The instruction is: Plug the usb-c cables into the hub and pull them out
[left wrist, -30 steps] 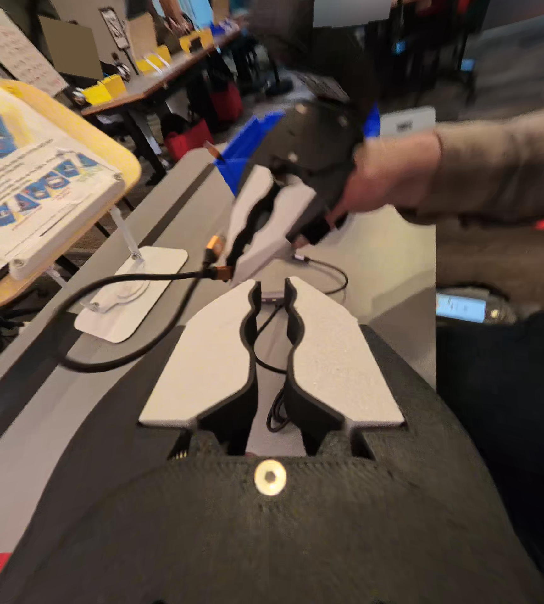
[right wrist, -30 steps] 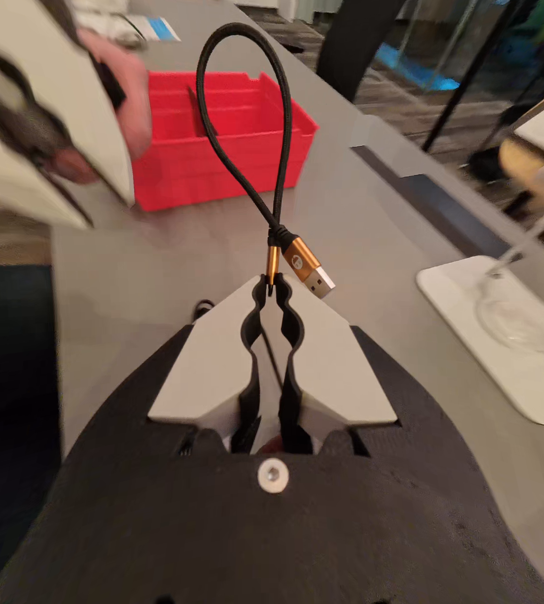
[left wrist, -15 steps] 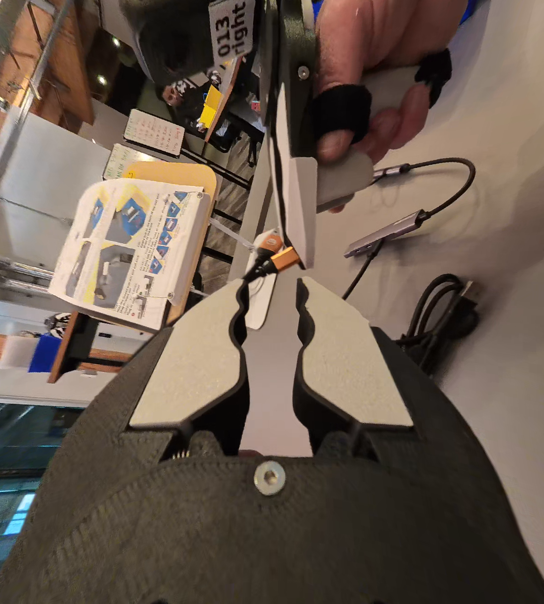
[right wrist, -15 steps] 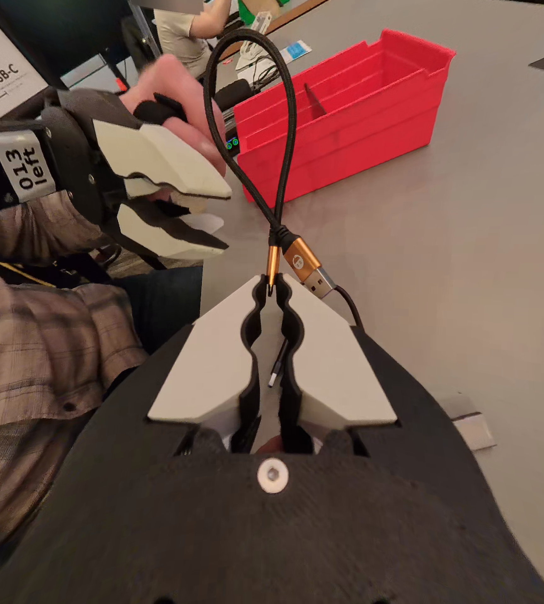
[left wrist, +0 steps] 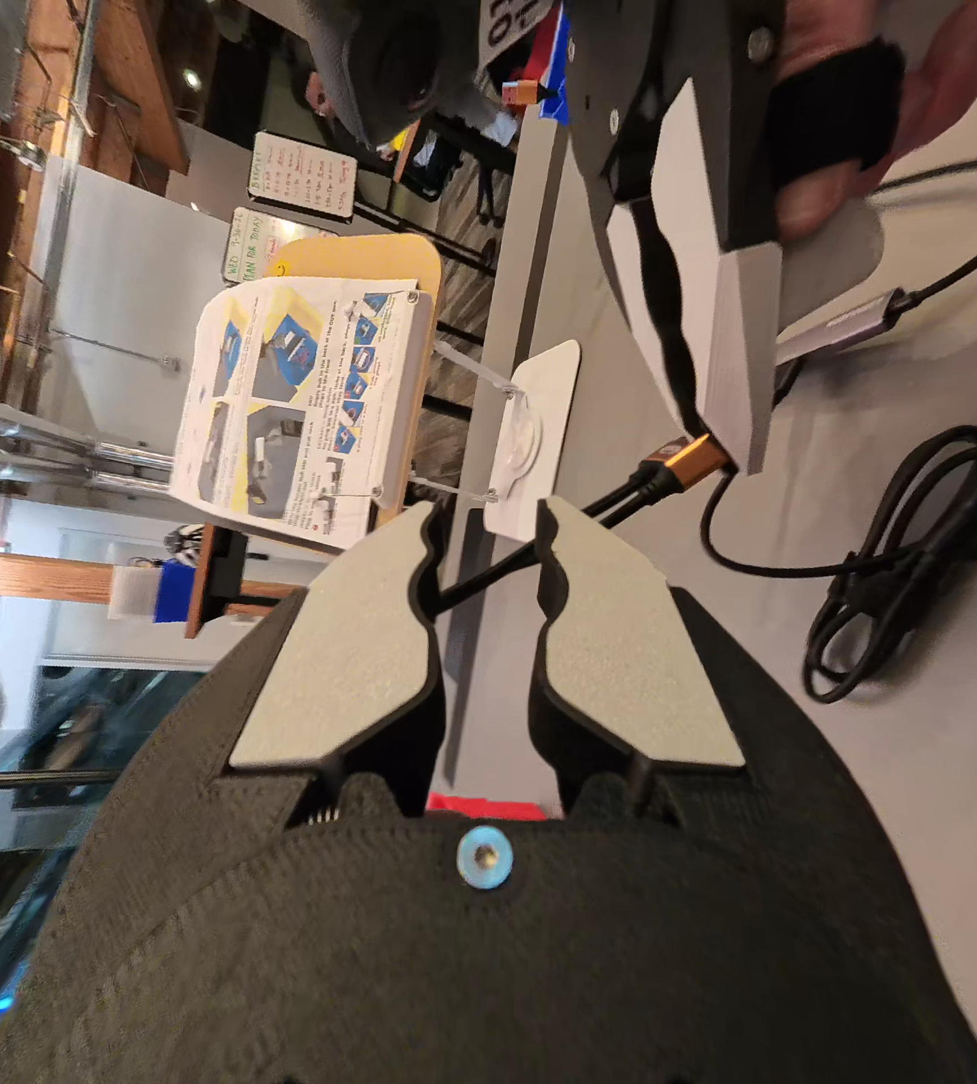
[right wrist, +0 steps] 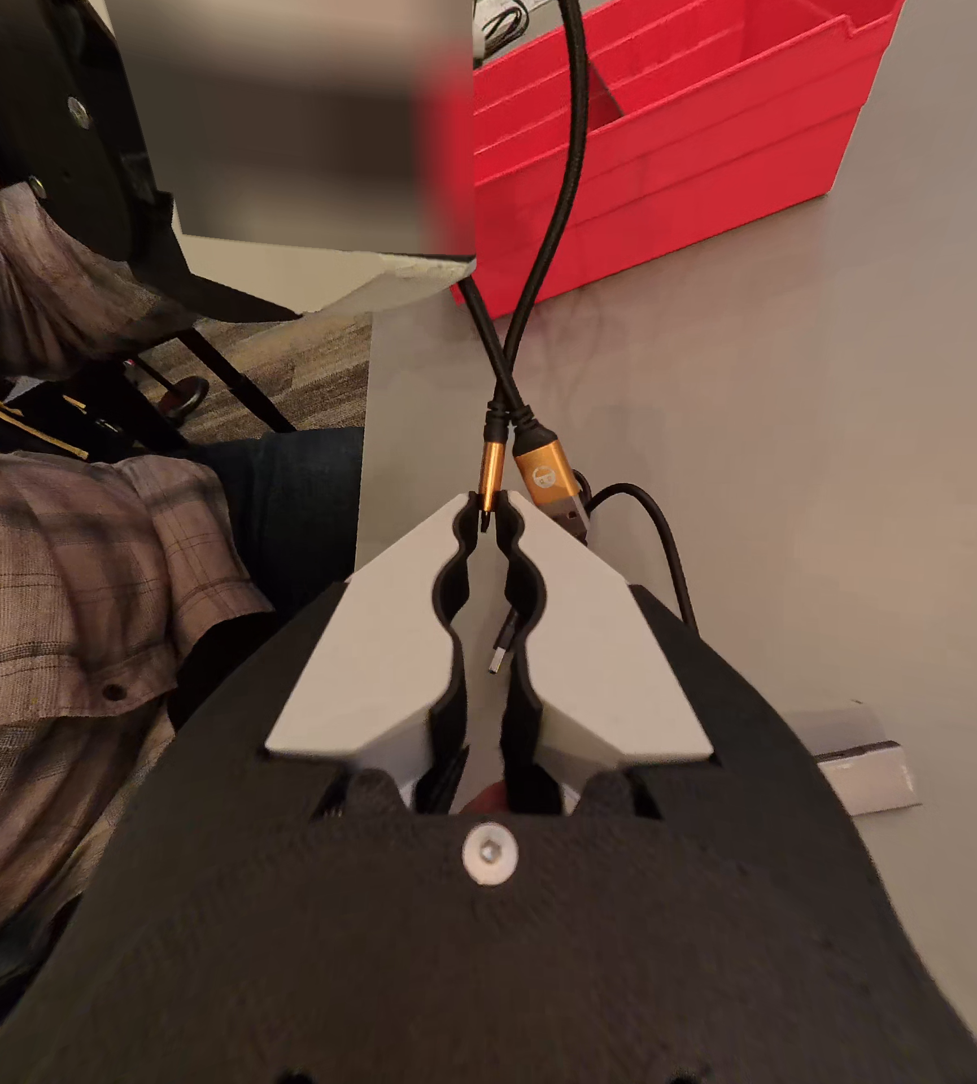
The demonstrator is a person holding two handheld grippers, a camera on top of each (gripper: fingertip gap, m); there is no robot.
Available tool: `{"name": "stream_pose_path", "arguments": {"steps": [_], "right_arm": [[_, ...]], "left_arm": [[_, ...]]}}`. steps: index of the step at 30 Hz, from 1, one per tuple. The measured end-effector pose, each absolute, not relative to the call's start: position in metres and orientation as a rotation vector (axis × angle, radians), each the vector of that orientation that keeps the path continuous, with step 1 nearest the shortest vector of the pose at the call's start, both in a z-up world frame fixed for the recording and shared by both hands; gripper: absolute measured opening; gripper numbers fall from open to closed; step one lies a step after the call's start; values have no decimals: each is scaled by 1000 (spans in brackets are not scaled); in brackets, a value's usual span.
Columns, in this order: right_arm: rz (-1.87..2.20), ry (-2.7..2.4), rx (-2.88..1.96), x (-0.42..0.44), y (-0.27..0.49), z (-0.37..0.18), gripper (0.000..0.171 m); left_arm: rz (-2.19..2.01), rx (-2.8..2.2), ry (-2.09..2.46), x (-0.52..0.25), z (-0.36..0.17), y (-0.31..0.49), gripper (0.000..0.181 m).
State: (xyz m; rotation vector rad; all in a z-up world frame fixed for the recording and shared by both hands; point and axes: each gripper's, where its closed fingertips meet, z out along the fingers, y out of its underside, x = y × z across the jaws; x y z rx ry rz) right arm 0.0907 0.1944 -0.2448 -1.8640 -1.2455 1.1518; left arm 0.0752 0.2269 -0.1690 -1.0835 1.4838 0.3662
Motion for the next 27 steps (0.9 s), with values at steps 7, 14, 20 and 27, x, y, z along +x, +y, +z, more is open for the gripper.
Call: {"name": "stream_pose_path", "arguments": {"steps": [7, 14, 20, 27], "right_arm": [[1101, -1252, -1874, 93, 196, -248, 3], [1067, -1232, -1873, 97, 200, -244, 3], [1059, -1233, -1862, 95, 198, -238, 3], [1078, -1198, -1856, 103, 201, -241, 3]], "left_arm": [[655, -925, 1595, 68, -173, 226, 38], [614, -944, 1736, 65, -190, 209, 49], [898, -773, 1690, 64, -191, 230, 2], [490, -982, 1492, 74, -149, 222, 3]]}}
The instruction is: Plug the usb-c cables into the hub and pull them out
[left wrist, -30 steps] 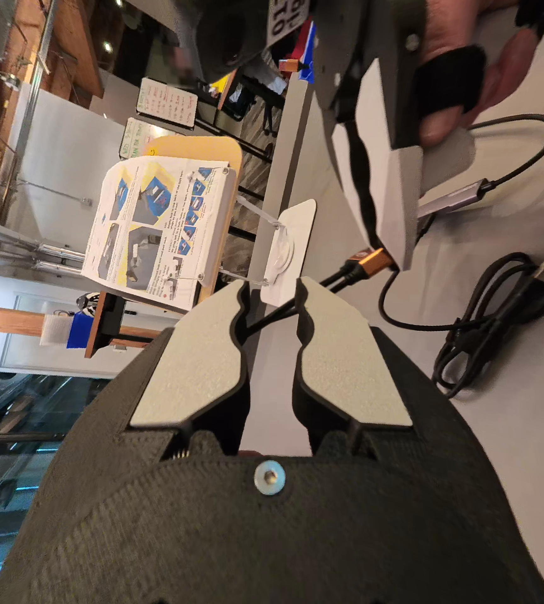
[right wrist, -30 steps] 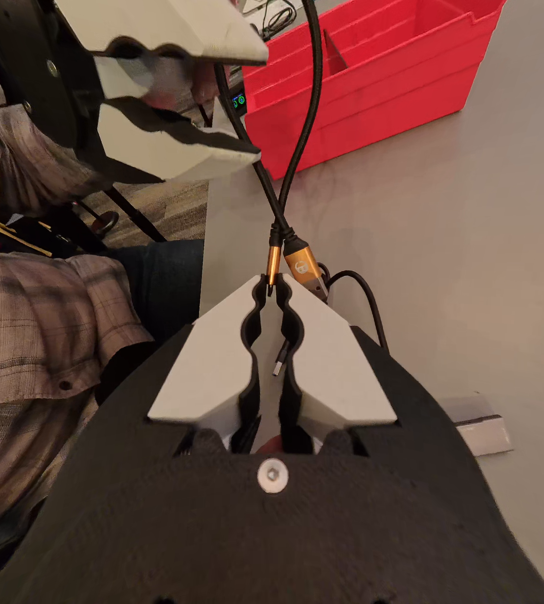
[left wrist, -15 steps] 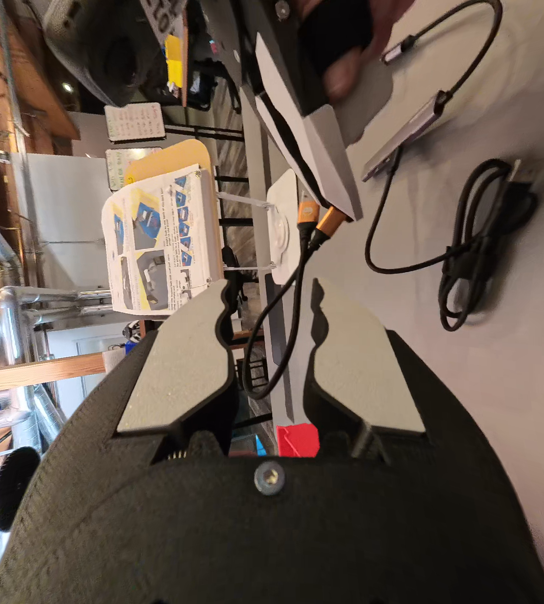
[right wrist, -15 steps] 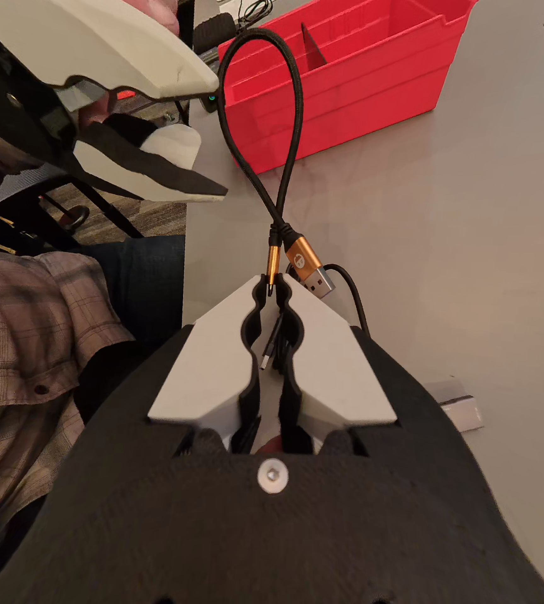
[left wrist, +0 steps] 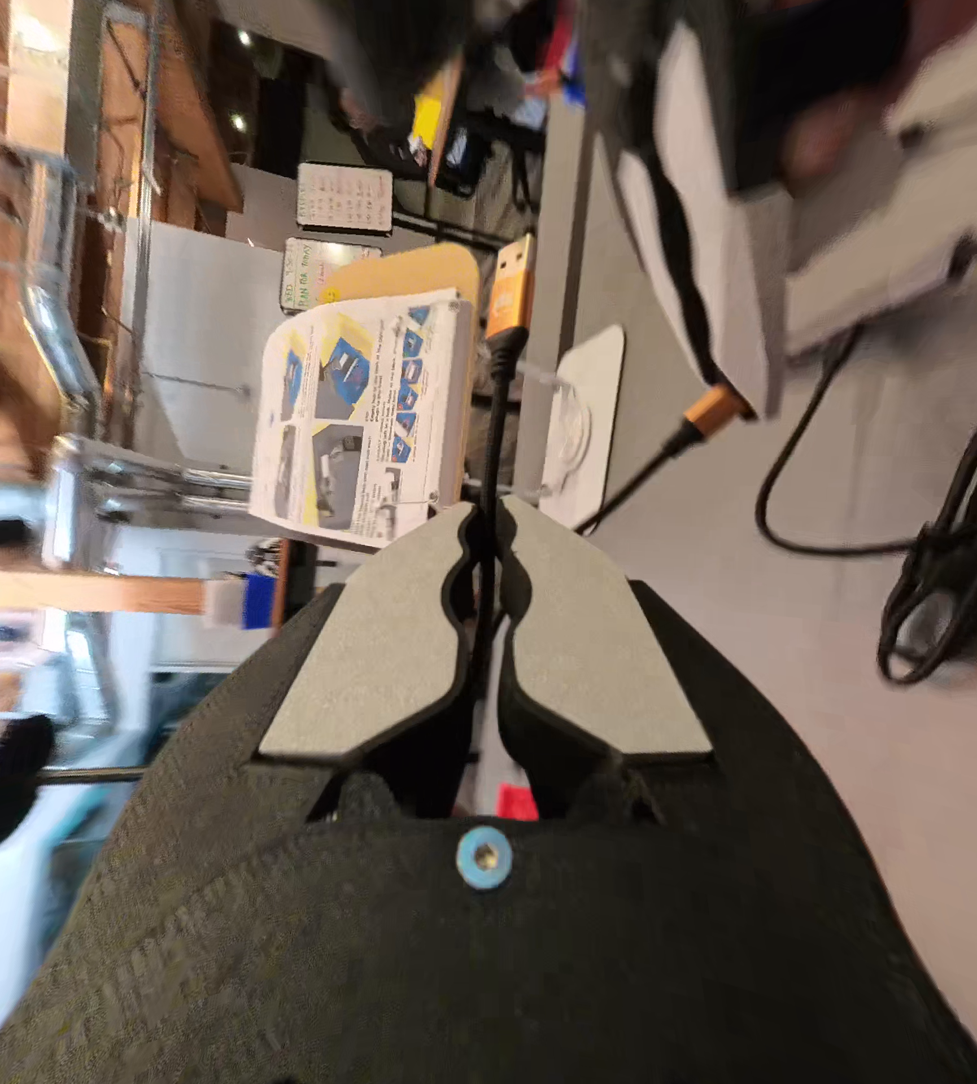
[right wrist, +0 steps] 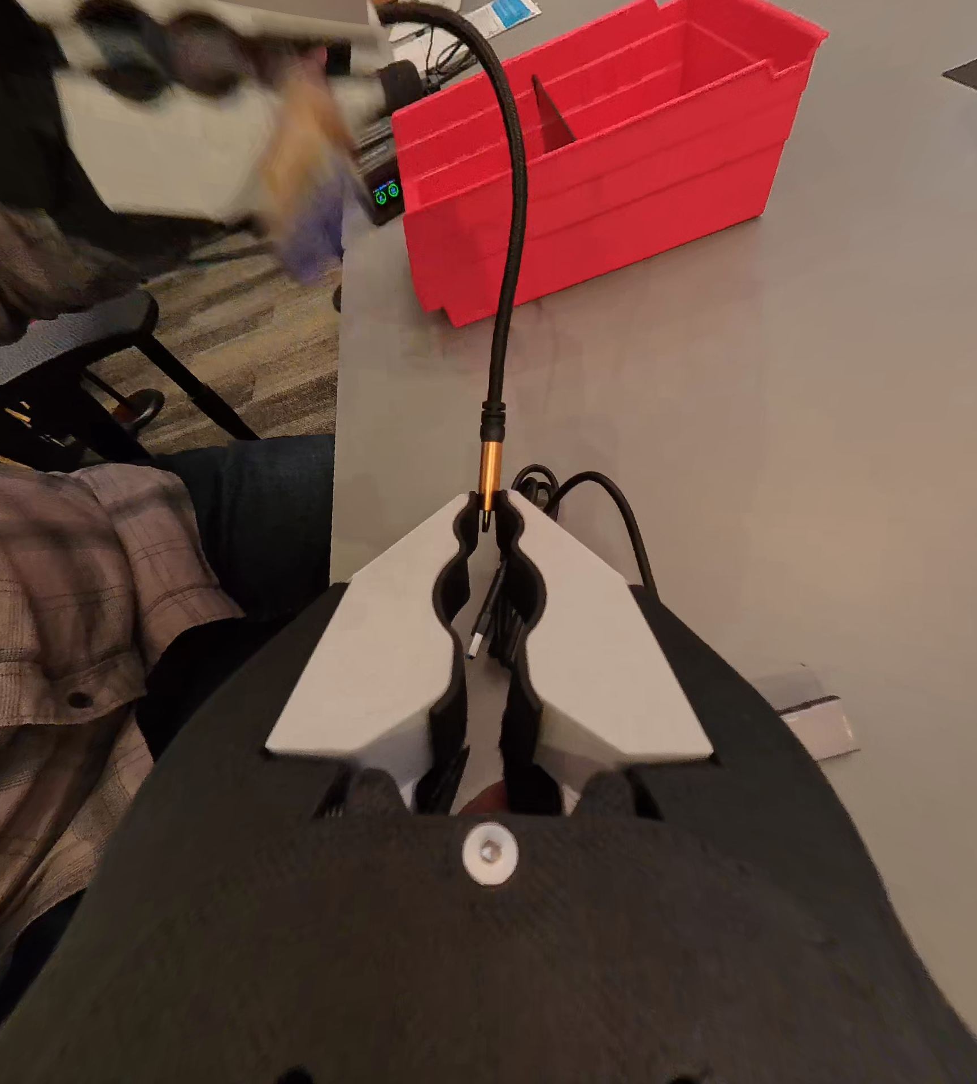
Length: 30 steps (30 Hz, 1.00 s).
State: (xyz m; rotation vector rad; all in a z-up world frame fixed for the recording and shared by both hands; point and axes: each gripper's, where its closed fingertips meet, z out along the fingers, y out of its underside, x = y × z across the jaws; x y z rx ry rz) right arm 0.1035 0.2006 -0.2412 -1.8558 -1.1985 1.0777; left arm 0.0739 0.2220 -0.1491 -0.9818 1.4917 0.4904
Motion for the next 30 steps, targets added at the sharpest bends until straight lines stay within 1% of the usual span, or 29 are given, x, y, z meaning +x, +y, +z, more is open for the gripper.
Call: {"name": "stream_pose_path", "arguments": {"steps": [6, 9, 12, 15, 18, 21, 23, 24, 27, 30], "right_arm": [[1105, -1295, -1756, 97, 180, -234, 3], [1182, -1331, -1638, 92, 162, -217, 3], [1262, -1355, -1501, 87, 143, -194, 3], [1257, -1390, -1406, 81, 130, -178, 3], [1182, -1449, -1306, 75, 119, -166, 4], [1043, -1510, -1243, 69, 116, -163, 3], [1025, -1495, -1206, 69, 117, -154, 3], [1027, -1474, -1190, 71, 119, -148, 4], [1033, -1411, -1202, 79, 132, -141, 4], [1035, -1340, -1288, 86, 154, -146, 4]], "left_arm": [[-76, -1233, 1172, 65, -82, 233, 3], [-335, -1324, 980, 48, -52, 253, 3], [-494, -1377, 847, 33, -38, 275, 3], [-605, -1441, 774, 31, -43, 292, 3], [-716, -1530, 761, 41, -59, 300, 3], [-883, -1644, 788, 58, -84, 302, 3], [-938, -1720, 800, 66, -105, 304, 3], [-954, -1781, 849, 71, -120, 300, 3], [-825, -1947, 961, 76, -169, 297, 3], [-746, -2118, 1024, 76, -221, 292, 3]]}}
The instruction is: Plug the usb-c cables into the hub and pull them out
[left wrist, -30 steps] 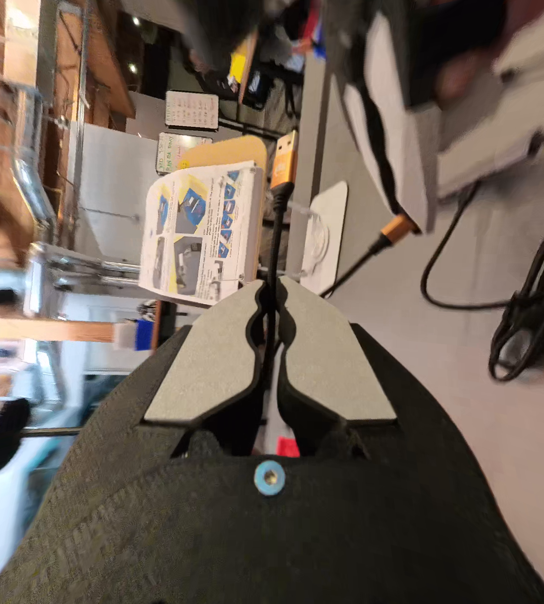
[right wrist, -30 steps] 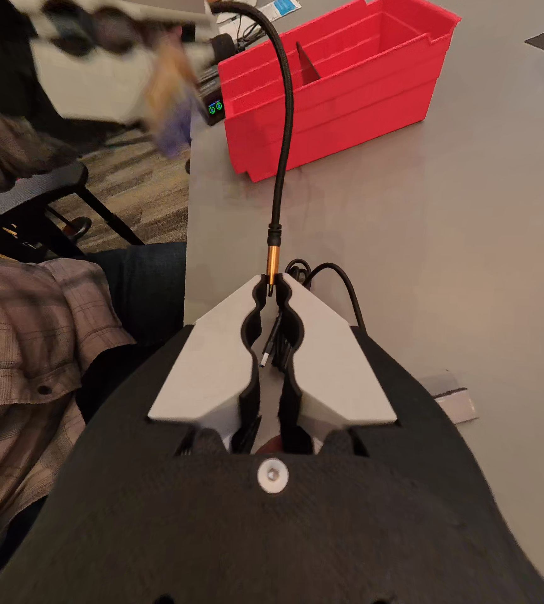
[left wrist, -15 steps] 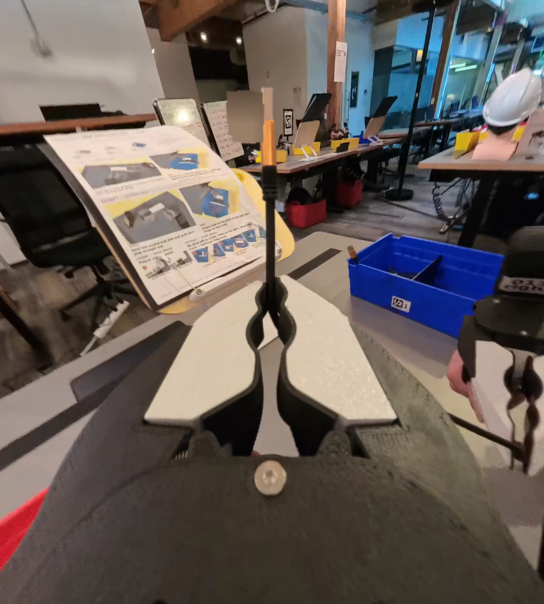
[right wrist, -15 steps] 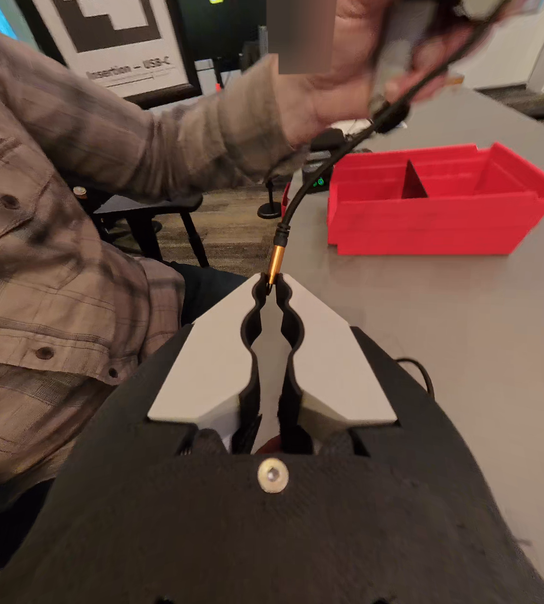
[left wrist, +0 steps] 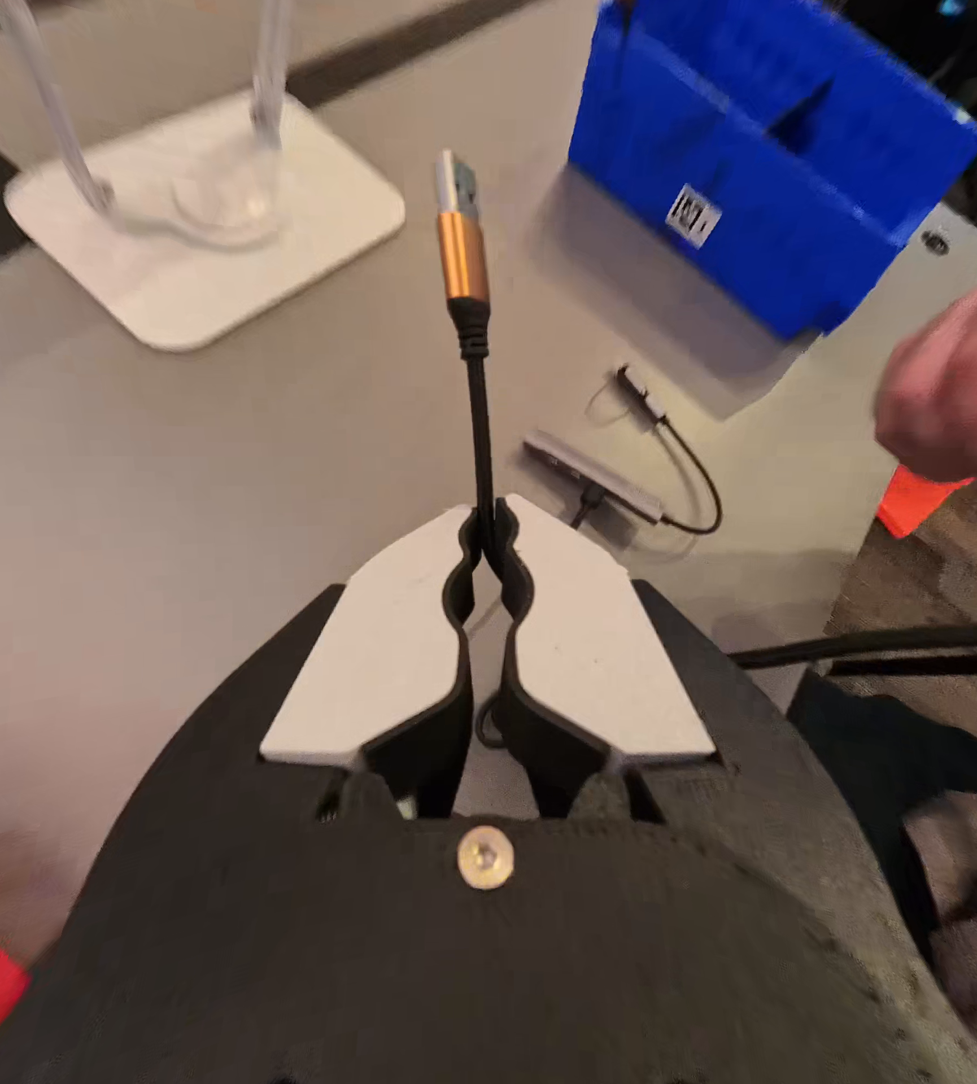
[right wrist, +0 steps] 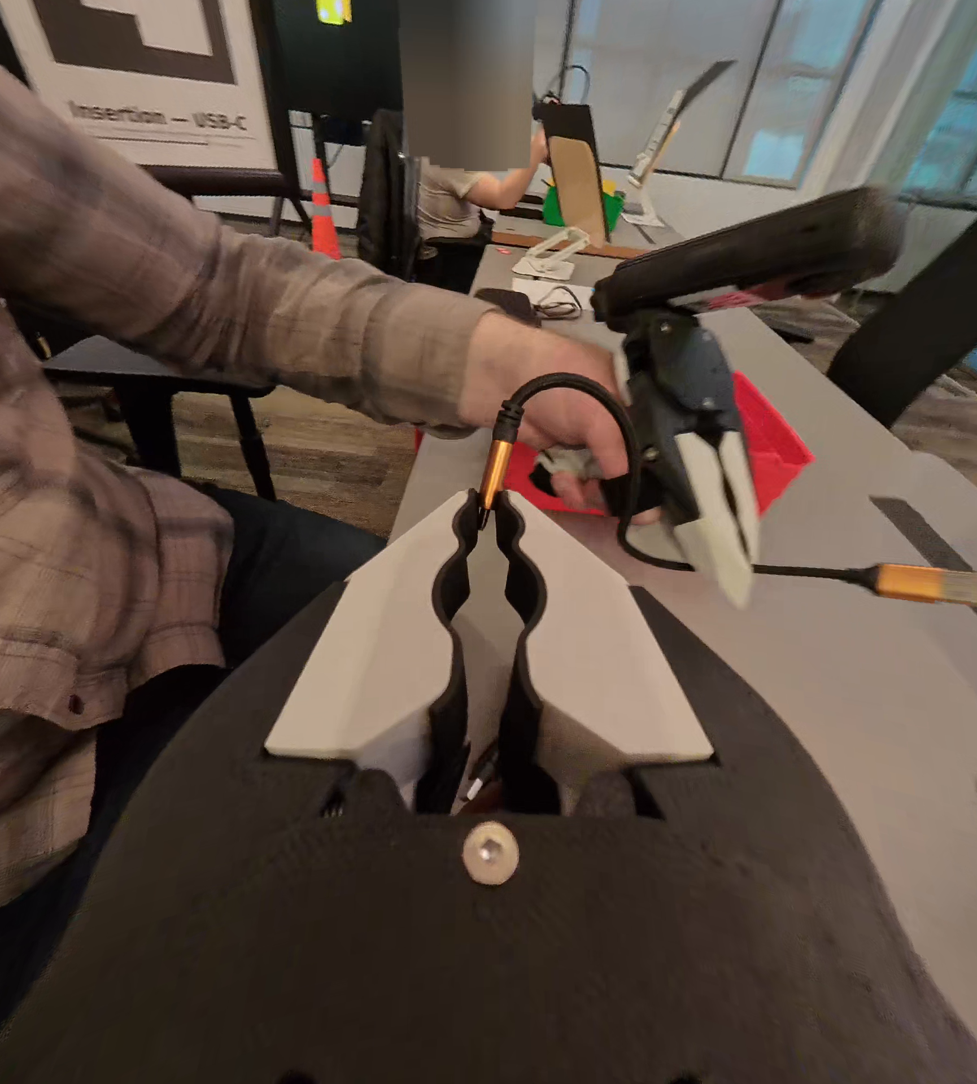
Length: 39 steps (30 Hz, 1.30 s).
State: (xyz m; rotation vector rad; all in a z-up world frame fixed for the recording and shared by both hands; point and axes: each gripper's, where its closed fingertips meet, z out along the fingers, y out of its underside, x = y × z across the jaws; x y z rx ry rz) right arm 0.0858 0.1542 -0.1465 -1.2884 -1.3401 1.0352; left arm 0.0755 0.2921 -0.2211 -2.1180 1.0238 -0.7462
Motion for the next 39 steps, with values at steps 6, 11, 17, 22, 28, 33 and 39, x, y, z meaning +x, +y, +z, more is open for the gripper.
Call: {"name": "stream_pose_path", "arguments": {"steps": [6, 11, 17, 22, 28, 33, 39], "right_arm": [[1057, -1310, -1461, 90, 173, -176, 4], [1109, -1313, -1649, 90, 185, -211, 3], [1166, -1333, -1771, 93, 192, -229, 3], [1273, -1382, -1796, 97, 188, -230, 3], [1386, -1512, -1807, 103, 182, -234, 3], [1389, -1646, -1809, 110, 173, -238, 3], [1373, -1748, -1808, 123, 162, -236, 3]], "left_arm": [[-720, -2269, 863, 57, -279, 296, 7], [-466, -2210, 937, 34, -299, 297, 29], [-361, -1938, 995, 25, -246, 297, 44], [-112, -1460, 1286, 40, -191, 263, 49], [67, -1050, 1724, 86, -200, 203, 49], [97, -979, 1857, 98, -214, 198, 45], [156, -854, 1922, 122, -221, 184, 25]]}}
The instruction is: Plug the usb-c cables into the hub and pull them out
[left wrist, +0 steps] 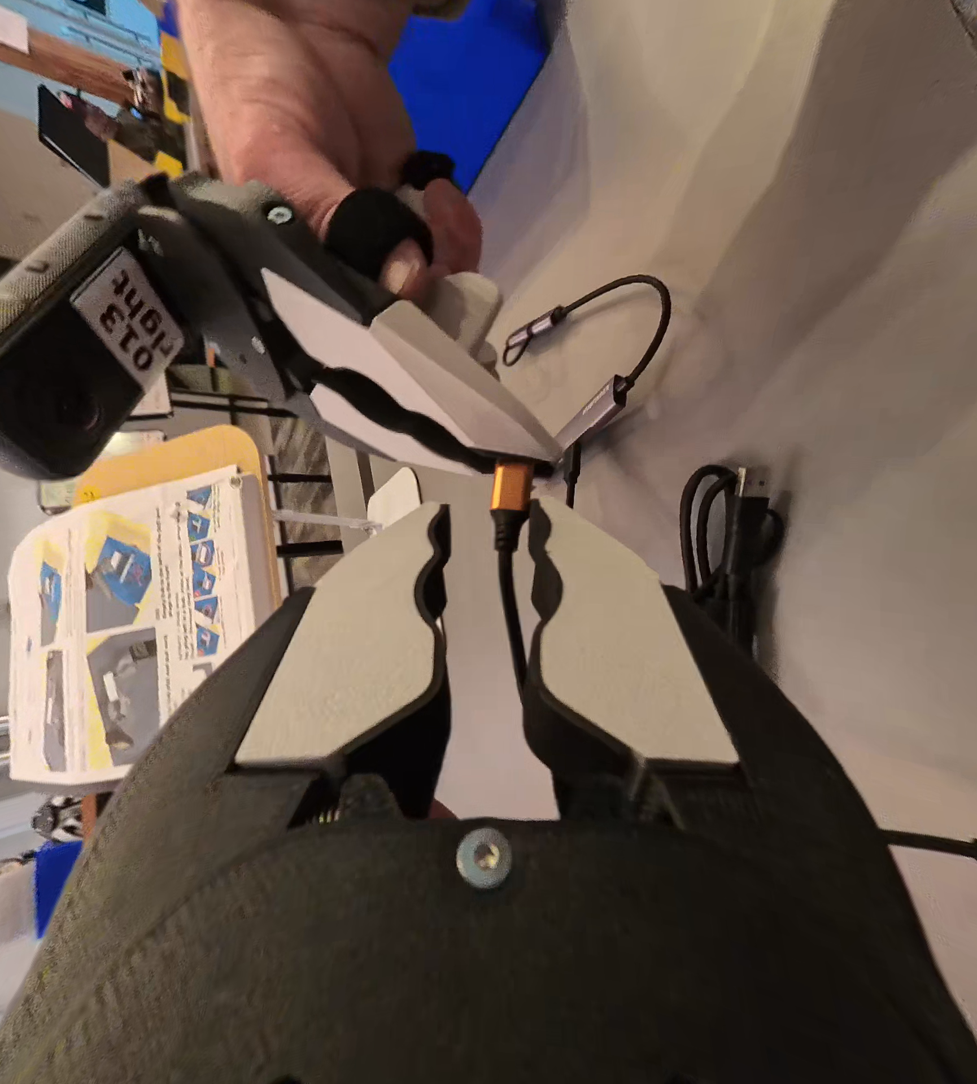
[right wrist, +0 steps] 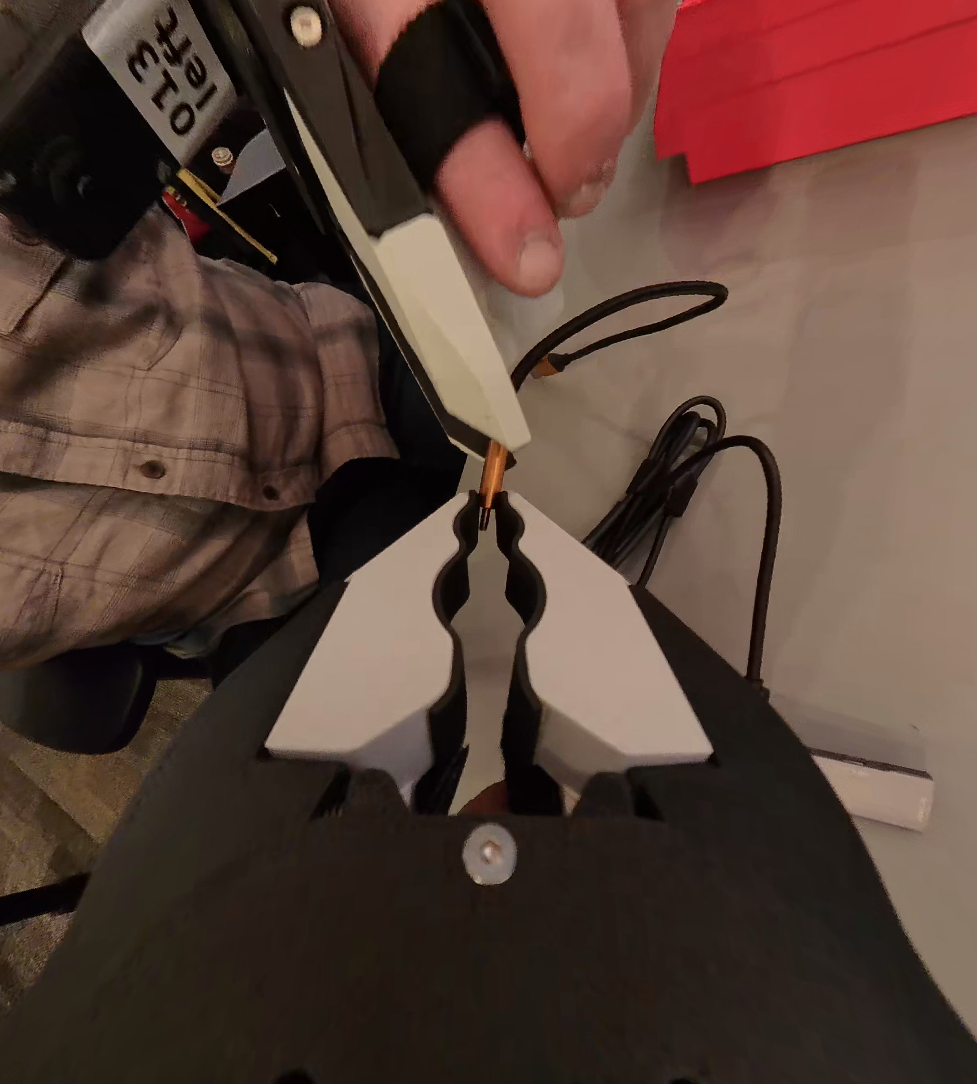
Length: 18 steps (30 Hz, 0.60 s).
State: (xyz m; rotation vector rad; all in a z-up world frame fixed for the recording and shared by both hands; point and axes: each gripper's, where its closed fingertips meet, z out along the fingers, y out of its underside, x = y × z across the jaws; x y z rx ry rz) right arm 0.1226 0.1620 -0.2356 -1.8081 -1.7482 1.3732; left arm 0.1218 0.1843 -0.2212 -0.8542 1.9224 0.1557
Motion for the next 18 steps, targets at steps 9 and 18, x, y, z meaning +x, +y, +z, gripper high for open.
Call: {"name": "stream_pose_path", "arguments": {"steps": [9, 18], "right_arm": [[1362, -1762, -1808, 139, 156, -233, 3], [1322, -1595, -1833, 134, 179, -223, 3]], "left_arm": [[158, -813, 1906, 140, -224, 174, 12], [246, -864, 1818, 135, -214, 194, 12]]}}
